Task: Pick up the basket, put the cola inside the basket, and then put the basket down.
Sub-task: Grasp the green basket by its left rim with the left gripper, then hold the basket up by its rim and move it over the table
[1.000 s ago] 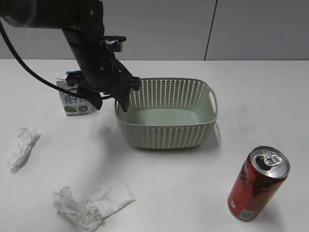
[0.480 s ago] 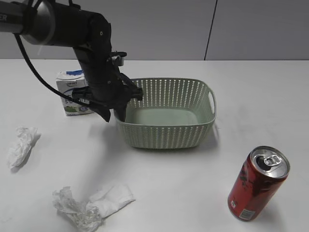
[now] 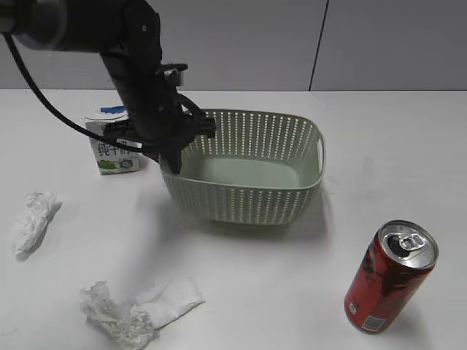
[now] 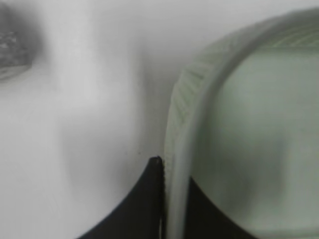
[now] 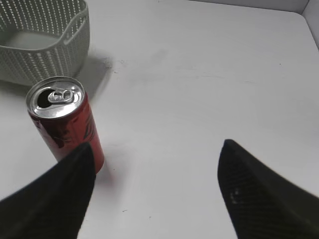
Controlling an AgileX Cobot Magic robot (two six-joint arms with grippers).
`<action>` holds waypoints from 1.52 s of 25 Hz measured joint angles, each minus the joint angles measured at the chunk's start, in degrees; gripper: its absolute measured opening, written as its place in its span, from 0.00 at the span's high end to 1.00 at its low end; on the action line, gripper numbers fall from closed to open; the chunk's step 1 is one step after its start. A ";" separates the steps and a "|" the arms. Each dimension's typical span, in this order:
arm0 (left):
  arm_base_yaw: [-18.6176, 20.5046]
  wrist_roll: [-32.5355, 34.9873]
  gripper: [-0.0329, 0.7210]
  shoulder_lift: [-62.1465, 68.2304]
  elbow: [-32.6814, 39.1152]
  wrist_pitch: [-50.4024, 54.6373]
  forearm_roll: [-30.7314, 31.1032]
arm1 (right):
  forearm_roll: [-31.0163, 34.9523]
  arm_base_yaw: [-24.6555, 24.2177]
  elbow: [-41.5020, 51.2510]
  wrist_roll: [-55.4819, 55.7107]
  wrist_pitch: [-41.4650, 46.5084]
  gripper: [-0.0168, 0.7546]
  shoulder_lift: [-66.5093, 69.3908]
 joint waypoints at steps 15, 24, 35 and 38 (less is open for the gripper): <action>-0.10 1.44 0.96 -18.24 16.17 1.99 0.27 | 1.82 0.00 0.00 -0.02 0.00 0.22 0.00; 0.74 0.56 0.96 -27.42 28.16 -2.86 -0.25 | 7.66 0.00 -2.63 -0.98 -0.09 0.22 6.22; 0.74 0.37 0.96 -27.42 28.17 -7.73 -1.98 | 19.23 0.00 -21.51 -6.36 1.58 0.24 44.54; 0.74 0.37 0.96 -27.42 28.17 -8.05 -2.03 | 23.88 0.00 -24.64 -10.52 1.52 0.31 55.58</action>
